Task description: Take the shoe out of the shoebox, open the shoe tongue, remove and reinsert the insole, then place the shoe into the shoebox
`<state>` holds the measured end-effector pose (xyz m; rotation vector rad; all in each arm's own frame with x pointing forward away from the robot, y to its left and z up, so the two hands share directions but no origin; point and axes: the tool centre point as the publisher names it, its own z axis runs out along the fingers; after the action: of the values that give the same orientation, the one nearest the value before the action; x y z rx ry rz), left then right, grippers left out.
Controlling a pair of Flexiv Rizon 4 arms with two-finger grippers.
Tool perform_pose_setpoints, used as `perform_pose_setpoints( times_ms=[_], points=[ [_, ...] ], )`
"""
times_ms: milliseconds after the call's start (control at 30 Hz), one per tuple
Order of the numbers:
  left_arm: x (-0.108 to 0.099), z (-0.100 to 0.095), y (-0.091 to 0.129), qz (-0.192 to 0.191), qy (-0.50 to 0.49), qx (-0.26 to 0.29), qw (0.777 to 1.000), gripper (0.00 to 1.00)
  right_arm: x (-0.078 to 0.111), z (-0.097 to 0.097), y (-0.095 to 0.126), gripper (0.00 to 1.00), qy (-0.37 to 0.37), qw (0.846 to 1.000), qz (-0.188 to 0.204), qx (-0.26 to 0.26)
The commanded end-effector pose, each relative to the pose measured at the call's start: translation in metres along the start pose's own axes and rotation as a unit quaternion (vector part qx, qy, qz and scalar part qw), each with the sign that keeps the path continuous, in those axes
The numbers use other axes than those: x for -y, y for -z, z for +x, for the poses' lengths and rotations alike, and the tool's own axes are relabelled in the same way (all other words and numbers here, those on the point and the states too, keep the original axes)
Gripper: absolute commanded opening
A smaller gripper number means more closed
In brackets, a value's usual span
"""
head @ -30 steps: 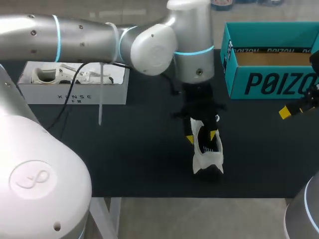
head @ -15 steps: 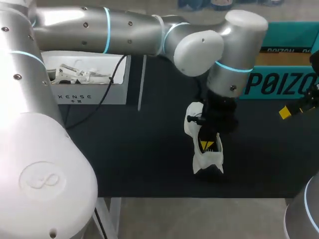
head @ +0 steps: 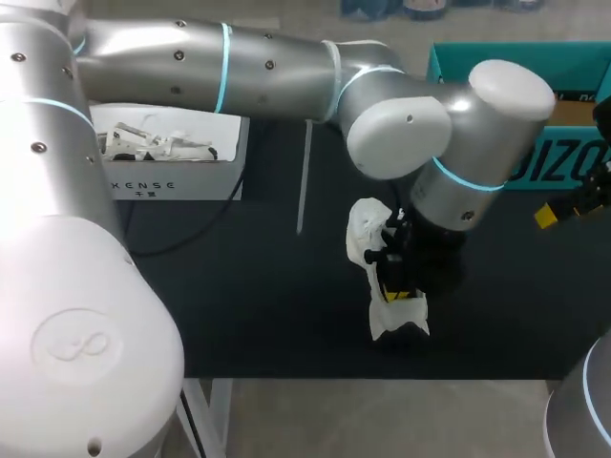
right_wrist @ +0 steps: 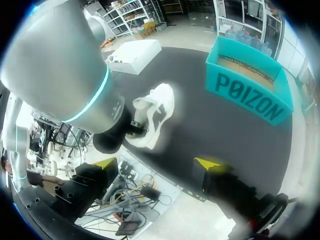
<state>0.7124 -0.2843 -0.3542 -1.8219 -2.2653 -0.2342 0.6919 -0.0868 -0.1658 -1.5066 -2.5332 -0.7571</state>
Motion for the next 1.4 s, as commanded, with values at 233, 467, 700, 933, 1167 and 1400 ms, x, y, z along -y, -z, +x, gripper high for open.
perform_pose_setpoints(
  times_ms=[233,467,700,933,1167,1400],
  points=[
    [-0.002,0.02,-0.007,-0.008,-0.009,0.063,0.998,0.0,-0.001,0.0,-0.001,1.0,-0.001,1.0,0.001,0.001],
    [-0.006,0.02,-0.005,-0.035,-0.016,0.102,0.994,0.0,-0.001,0.0,-0.001,1.0,-0.001,1.0,0.001,0.001],
    [-0.01,-0.001,-0.013,-0.047,-0.032,0.118,0.991,0.0,-0.001,0.0,-0.001,1.0,-0.001,1.0,0.001,0.001],
    [-0.024,-0.02,-0.028,-0.041,-0.016,0.137,0.99,0.0,-0.001,0.0,-0.001,1.0,-0.001,1.0,0.001,0.001],
    [-0.028,-0.026,-0.028,-0.04,-0.012,0.138,0.99,0.0,-0.001,0.0,-0.001,1.0,-0.001,1.0,0.001,0.001],
    [-0.025,-0.044,-0.047,-0.035,-0.025,0.129,0.991,0.0,-0.001,0.0,-0.001,1.0,-0.001,1.0,0.001,0.001]
  ],
)
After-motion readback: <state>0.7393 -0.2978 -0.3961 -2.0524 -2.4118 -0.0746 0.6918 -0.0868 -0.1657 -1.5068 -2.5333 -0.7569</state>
